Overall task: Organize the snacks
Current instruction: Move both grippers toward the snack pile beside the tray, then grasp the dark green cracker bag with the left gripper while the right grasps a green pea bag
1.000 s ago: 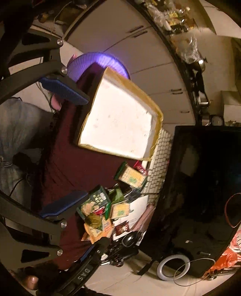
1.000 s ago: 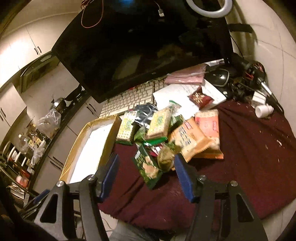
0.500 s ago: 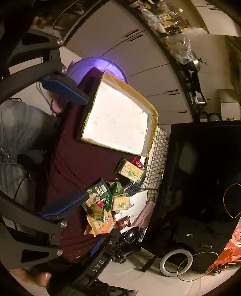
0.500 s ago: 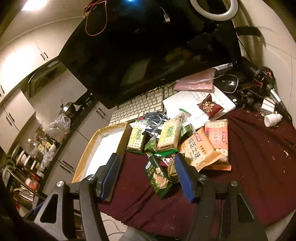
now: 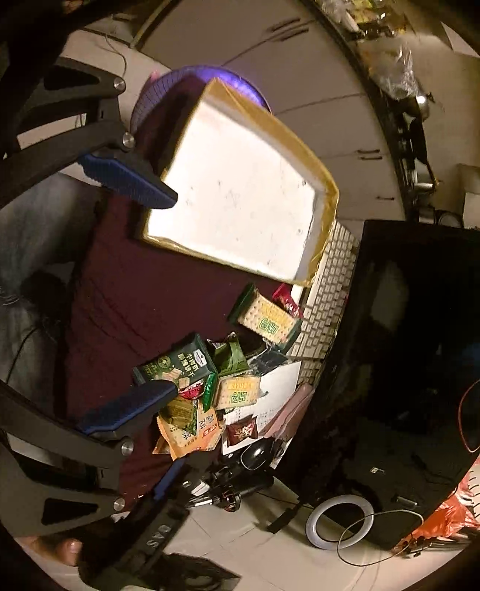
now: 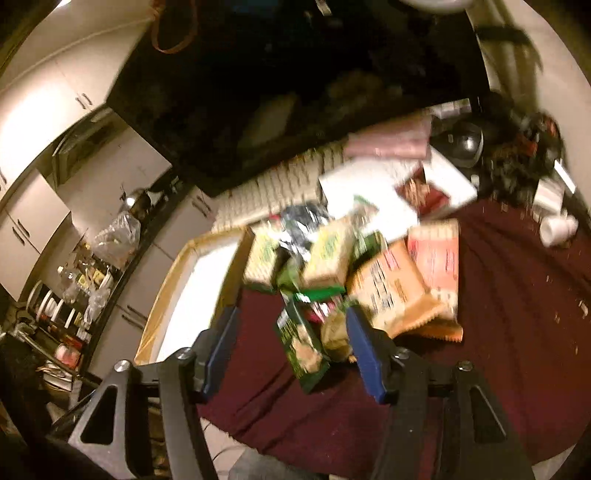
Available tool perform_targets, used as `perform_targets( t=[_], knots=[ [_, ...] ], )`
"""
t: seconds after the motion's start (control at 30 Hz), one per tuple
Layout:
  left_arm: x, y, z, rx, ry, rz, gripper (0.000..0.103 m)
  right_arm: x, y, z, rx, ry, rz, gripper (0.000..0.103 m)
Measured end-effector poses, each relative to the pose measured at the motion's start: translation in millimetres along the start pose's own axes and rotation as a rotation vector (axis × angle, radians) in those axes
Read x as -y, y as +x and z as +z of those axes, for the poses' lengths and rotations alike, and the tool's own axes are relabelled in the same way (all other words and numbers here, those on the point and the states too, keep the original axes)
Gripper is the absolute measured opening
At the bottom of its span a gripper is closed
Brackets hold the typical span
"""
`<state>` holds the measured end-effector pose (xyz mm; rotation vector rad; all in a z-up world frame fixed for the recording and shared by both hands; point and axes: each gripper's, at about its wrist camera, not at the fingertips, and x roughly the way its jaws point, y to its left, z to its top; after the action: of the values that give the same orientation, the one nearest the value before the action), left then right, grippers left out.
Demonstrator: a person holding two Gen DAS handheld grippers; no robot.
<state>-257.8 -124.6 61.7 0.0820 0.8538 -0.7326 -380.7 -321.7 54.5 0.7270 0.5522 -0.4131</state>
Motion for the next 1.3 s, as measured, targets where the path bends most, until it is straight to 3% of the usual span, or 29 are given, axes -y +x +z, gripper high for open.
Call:
perform_targets(
  t=[0.1,0.23,0.3,0.43,0.57,0.63,0.83,0.93,1.17,1.3],
  knots=[
    [3,19,2,-0.034,0.022,-0.027,0.094,13,-8,-12,0.023,-0.005,-0.057,0.055],
    [9,42,8,-0.087,0.039,-0.082,0.094,32,-1,-15,-0.028,0.066,-0.111,0.052],
    [10,49,10,-0.101,0.03,-0.099,0.094,29,7,-11,-0.042,0.06,-0.109,0.046],
    [4,56,10,-0.119,0.002,-0.1,0.094,14,29,-4,-0.067,0.01,-0.103,0.046],
    [2,63,10,-0.141,-0.007,-0.095,0.094,6,53,-4,-0.093,-0.034,-0.156,0.046],
    [6,68,11,-0.154,0.002,-0.107,0.094,6,58,-9,-0.097,-0.058,-0.179,0.037],
    [35,91,15,-0.199,0.047,-0.175,0.093,19,35,-9,-0.059,-0.032,-0.102,0.021],
    [44,114,12,-0.281,0.024,-0.203,0.083,21,22,-8,-0.036,-0.033,-0.099,0.019],
    [72,144,11,-0.34,0.062,-0.15,0.08,29,8,-2,0.011,-0.031,-0.101,0.016],
    [71,143,5,-0.314,0.103,-0.084,0.057,32,7,-3,0.007,-0.025,-0.098,0.015]
  ],
)
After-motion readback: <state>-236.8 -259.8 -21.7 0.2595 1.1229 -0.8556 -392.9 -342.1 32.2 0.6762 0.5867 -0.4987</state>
